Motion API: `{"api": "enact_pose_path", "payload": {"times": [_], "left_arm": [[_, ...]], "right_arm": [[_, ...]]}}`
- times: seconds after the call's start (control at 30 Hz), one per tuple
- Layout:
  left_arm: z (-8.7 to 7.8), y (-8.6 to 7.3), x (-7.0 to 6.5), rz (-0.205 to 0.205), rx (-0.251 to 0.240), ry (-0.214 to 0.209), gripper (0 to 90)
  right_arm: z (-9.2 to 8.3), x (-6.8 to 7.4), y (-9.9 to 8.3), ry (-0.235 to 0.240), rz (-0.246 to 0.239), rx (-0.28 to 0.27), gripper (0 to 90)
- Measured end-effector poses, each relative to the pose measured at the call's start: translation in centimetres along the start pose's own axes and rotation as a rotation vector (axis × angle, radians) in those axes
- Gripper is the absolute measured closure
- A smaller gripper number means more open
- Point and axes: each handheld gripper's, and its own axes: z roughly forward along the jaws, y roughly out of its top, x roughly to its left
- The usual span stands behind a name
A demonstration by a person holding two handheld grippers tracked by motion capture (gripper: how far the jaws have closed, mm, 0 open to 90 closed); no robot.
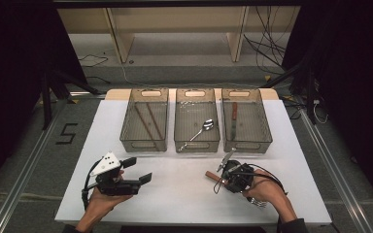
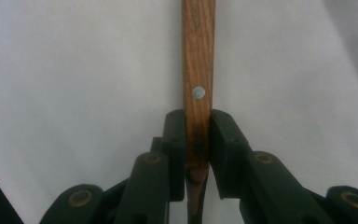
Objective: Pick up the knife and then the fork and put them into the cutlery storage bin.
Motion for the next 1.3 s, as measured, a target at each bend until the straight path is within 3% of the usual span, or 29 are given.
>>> {"api": "enact_pose_path", "payload": {"times": [0.33,0.87,1.1,1.3], "left_arm": [[0.0,0.0,0.0,0.000,-0.001,0.000,15.2],[0.0,0.0,0.0,0.002,-0.004,0.003,15.1],[0.0,0.0,0.0,-0.003,-0.006,0.004,15.1],[0.0,0.0,0.0,-0.003,-0.007,0.005,15.1]], "right_arm": [[-1.4,-0.8,-0.3,0.011,0.057,-0.095,77.7],[-4.2,-2.9,-0.8,0.003,0.146,-0.325,77.8],[-5.2,-4.3,-1.0,0.009,0.217,-0.403,77.8],[-6.5,-6.0,-0.7,-0.016,0.285,-0.489,77.8]]}}
